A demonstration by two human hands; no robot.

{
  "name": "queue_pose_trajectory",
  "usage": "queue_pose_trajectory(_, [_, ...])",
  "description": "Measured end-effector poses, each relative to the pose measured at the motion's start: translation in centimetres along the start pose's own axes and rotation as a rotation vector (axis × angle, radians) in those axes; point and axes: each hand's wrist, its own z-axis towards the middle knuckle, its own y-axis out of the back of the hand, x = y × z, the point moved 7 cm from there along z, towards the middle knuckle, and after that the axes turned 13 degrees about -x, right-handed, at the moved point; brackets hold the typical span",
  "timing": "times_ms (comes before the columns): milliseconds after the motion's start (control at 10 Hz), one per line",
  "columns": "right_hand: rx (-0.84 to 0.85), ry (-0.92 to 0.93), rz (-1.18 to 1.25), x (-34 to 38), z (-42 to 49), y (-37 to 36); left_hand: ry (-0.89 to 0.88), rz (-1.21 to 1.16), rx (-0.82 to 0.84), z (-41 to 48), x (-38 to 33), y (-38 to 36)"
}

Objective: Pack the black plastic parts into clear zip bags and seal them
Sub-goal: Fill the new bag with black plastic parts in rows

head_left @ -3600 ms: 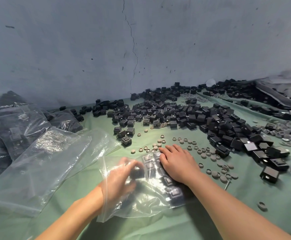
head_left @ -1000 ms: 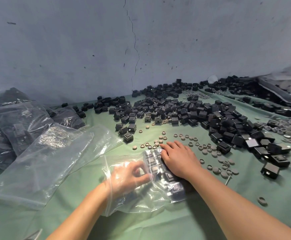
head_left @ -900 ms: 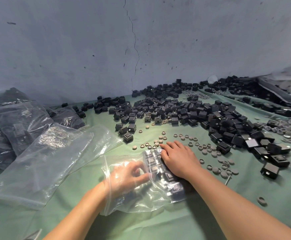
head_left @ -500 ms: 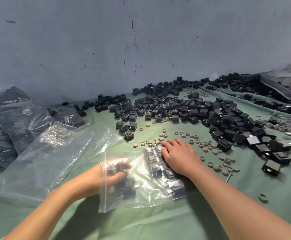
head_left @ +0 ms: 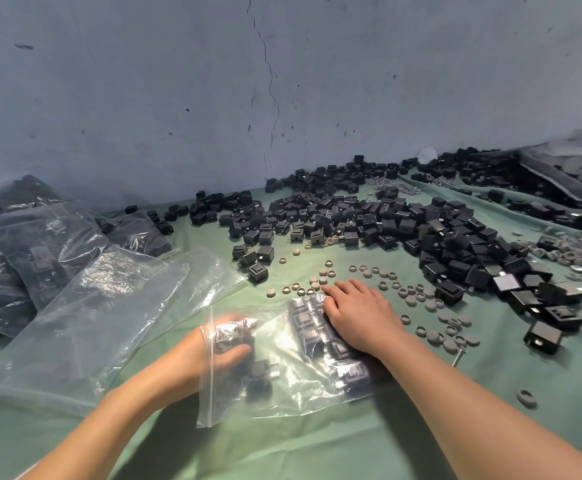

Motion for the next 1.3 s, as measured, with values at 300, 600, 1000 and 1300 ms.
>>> queue_pose_trajectory(300, [-0.003, 0.0, -0.006, 0.0, 0.0, 0.0, -0.208, 0.144, -0.191, 0.0, -5.3, -1.2])
queue_pose_trajectory(600, [-0.006, -0.002, 0.002, 0.0, 0.0, 0.1, -0.036, 0.102, 0.11, -0.6, -4.7, -2.9])
queue_pose_trajectory(1000, [-0.012, 0.002, 0.001, 0.0, -0.1, 0.1, -0.003, 0.018, 0.156, -0.6, -4.6, -2.8])
queue_pose_trajectory(1300, [-0.002, -0.004, 0.007, 0.1, -0.1, 0.2, 0.016, -0.03, 0.295, -1.0, -5.7, -3.9])
